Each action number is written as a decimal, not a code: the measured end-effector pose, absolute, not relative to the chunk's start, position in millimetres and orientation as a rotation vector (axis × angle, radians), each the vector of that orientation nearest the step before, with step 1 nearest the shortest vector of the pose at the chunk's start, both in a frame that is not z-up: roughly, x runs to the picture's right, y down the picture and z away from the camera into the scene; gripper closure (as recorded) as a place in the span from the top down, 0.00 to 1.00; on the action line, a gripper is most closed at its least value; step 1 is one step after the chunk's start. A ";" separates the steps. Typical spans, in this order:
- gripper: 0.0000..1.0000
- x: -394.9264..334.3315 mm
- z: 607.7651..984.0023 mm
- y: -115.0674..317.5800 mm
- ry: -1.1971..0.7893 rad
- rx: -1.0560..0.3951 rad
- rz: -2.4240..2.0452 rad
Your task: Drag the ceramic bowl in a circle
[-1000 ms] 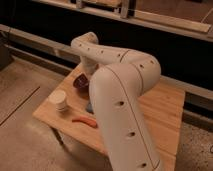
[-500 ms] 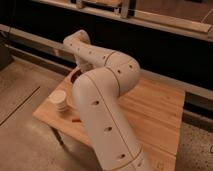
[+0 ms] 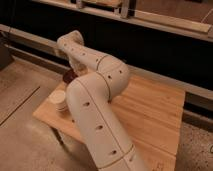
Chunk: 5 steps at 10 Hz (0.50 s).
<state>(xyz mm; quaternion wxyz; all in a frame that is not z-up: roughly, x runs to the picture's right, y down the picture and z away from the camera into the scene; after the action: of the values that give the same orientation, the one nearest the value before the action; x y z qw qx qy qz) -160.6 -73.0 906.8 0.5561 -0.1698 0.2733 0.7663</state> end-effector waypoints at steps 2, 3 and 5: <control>0.19 -182.2 896.9 -68.9 0.609 -0.442 1.778; 0.19 -199.6 883.1 -58.9 0.584 -0.479 1.738; 0.19 -204.7 862.4 -37.3 0.577 -0.536 1.701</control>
<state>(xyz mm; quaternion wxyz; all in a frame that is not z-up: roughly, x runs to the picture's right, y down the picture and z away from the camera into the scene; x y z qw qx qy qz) -204.7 -37.3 862.4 0.5921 -0.2306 0.2483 0.7312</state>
